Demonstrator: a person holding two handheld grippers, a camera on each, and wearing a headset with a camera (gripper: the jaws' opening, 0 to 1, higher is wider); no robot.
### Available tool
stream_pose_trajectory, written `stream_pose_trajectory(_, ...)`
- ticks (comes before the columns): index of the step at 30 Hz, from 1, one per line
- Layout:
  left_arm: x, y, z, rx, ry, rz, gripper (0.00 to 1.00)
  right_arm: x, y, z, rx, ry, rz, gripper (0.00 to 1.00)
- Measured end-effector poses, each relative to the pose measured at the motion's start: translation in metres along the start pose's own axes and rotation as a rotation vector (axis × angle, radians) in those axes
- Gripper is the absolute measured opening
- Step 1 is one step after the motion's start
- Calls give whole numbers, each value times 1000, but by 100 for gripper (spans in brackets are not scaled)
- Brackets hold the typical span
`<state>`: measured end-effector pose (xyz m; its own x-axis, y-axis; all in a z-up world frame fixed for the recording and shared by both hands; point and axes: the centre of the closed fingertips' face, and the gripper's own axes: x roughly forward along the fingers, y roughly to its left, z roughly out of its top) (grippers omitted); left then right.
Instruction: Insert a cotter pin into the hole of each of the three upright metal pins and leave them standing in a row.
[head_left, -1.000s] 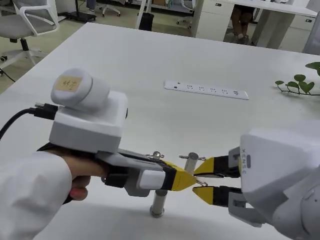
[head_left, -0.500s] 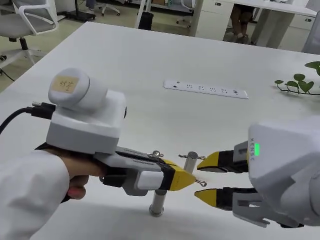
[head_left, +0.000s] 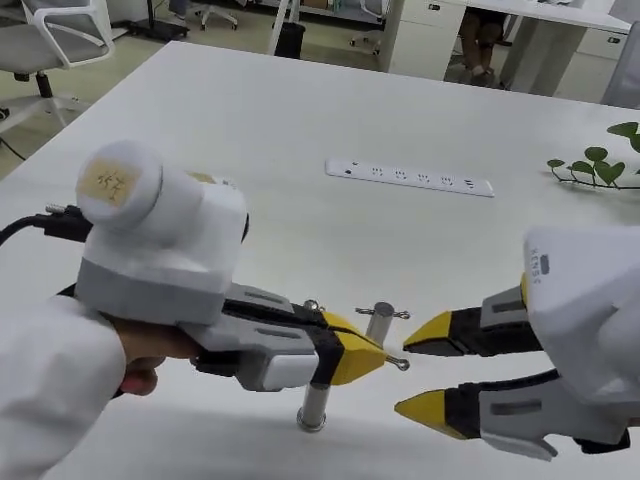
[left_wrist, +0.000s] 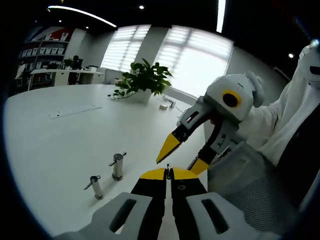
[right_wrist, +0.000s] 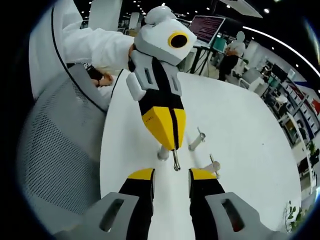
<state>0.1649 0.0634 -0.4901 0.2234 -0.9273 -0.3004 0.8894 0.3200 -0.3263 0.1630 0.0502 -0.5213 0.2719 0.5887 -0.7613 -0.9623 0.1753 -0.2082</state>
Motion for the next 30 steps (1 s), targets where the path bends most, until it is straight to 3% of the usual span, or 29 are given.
stream_pose_trajectory(3, -1, -3, 1, 55, -6, -5, 0, 1, 2, -3, 19, 4, 16, 23)
stream_pose_trajectory(6, -3, -5, 4, 146, -18, -14, 0, 0, 4, -2, 56, -15, 39, 23)
stream_pose_trajectory(20, -4, -8, 7, 245, -19, -56, 0, -4, 5, 6, 138, -88, 103, 18)
stream_pose_trajectory(30, -4, -13, 2, 269, 0, -84, 0, -4, 9, 7, 166, -101, 136, 14)
